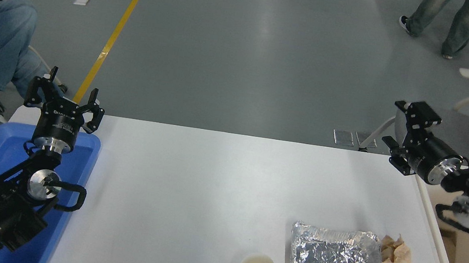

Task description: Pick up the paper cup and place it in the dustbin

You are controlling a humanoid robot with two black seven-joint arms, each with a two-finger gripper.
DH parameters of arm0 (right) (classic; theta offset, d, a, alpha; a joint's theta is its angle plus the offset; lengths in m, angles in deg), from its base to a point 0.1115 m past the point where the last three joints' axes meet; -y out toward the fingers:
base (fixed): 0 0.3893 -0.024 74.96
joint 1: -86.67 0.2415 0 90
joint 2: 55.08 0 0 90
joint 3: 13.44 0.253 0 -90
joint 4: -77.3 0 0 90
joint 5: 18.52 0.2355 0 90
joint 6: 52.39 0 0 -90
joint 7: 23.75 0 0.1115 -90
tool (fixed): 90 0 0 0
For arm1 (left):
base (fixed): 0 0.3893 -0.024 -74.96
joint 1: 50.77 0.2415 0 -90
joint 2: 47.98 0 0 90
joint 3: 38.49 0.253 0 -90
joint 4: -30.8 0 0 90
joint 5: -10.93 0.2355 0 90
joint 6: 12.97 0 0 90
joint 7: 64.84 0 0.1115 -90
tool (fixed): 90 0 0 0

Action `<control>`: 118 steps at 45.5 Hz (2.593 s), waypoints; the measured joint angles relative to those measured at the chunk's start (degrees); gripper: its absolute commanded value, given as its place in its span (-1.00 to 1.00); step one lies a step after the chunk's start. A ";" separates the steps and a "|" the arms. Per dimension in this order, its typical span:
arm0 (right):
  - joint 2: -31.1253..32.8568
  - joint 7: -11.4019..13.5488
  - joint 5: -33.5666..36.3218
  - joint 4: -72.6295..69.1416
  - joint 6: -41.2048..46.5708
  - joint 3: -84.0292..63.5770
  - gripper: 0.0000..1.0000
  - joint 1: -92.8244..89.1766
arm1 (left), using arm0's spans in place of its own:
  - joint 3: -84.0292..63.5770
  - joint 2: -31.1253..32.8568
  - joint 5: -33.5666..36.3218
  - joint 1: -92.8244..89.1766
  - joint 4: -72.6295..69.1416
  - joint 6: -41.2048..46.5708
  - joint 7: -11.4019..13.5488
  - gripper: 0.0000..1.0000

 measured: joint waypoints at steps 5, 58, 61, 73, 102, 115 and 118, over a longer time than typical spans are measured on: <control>-1.27 0.00 0.21 -1.09 0.06 -12.96 1.00 7.52 | 0.00 0.00 -0.02 0.00 0.00 -0.03 -0.01 0.98; -23.17 21.06 0.23 -30.29 39.92 -56.59 1.00 74.56 | 0.00 -0.02 -0.04 0.03 -0.02 0.00 -0.01 0.98; -23.45 22.37 0.23 -31.57 40.16 -56.19 1.00 76.10 | 0.00 -0.01 -0.04 0.03 -0.02 0.00 -0.01 0.98; -24.55 25.21 0.36 -34.22 40.64 -51.81 1.00 77.86 | 0.00 0.00 -0.01 0.03 -0.03 0.00 -0.02 0.98; -27.11 26.29 -0.68 -33.09 40.82 -36.22 0.95 56.70 | 0.00 -0.04 0.00 -0.02 0.03 -0.01 -0.01 0.98; -29.53 26.63 -2.96 -31.10 29.60 -33.48 0.90 45.92 | 0.00 -0.08 0.05 -0.05 0.04 -0.03 -0.02 0.98; -30.58 27.18 -3.14 -30.85 25.53 -33.29 0.90 43.60 | 0.00 -0.08 0.04 -0.05 0.05 -0.03 -0.02 0.98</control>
